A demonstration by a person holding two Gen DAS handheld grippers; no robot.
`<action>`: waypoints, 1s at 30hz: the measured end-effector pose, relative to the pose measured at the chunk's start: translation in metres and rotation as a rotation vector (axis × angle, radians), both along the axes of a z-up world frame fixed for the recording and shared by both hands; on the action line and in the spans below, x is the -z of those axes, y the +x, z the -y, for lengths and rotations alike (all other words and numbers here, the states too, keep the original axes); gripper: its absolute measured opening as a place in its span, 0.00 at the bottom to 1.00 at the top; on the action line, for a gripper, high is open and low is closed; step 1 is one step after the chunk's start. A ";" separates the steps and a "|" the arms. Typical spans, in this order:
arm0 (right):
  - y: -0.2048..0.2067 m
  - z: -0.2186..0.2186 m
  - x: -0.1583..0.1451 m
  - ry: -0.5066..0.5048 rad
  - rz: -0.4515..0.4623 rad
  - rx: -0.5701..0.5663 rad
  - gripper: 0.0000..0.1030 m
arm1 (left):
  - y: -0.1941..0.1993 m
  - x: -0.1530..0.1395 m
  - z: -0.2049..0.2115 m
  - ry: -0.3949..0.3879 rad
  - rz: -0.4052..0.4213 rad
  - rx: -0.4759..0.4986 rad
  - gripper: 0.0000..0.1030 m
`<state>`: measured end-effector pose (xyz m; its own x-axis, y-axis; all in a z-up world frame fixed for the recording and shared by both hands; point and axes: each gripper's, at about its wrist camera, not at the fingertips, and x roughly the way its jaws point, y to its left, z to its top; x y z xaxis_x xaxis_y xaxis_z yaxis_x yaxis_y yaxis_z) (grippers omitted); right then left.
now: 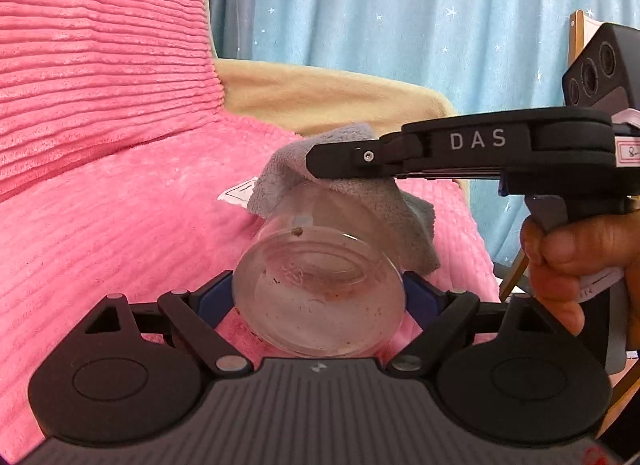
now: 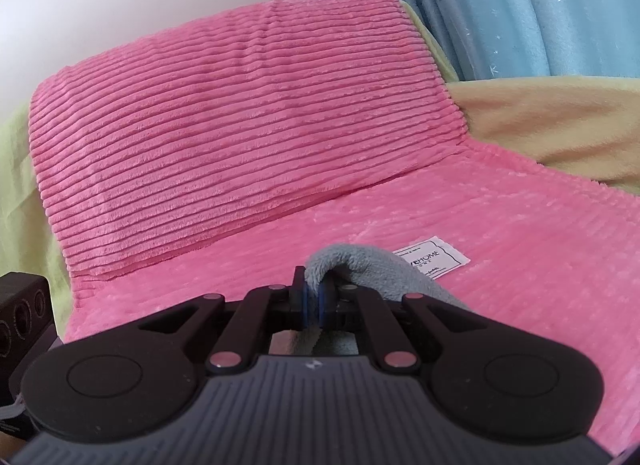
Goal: Clean container
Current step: 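Rub the cloth around the jar's open rim with the right tool while the left tool holds it, then sweep the cloth across the jar's rim and labelled wall with the right tool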
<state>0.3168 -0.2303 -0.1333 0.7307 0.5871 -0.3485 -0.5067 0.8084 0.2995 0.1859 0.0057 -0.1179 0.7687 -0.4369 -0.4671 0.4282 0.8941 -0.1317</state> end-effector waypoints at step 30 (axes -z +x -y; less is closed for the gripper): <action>-0.009 0.004 -0.005 -0.063 0.014 -0.019 0.04 | -0.010 0.003 0.036 0.252 0.107 0.016 0.83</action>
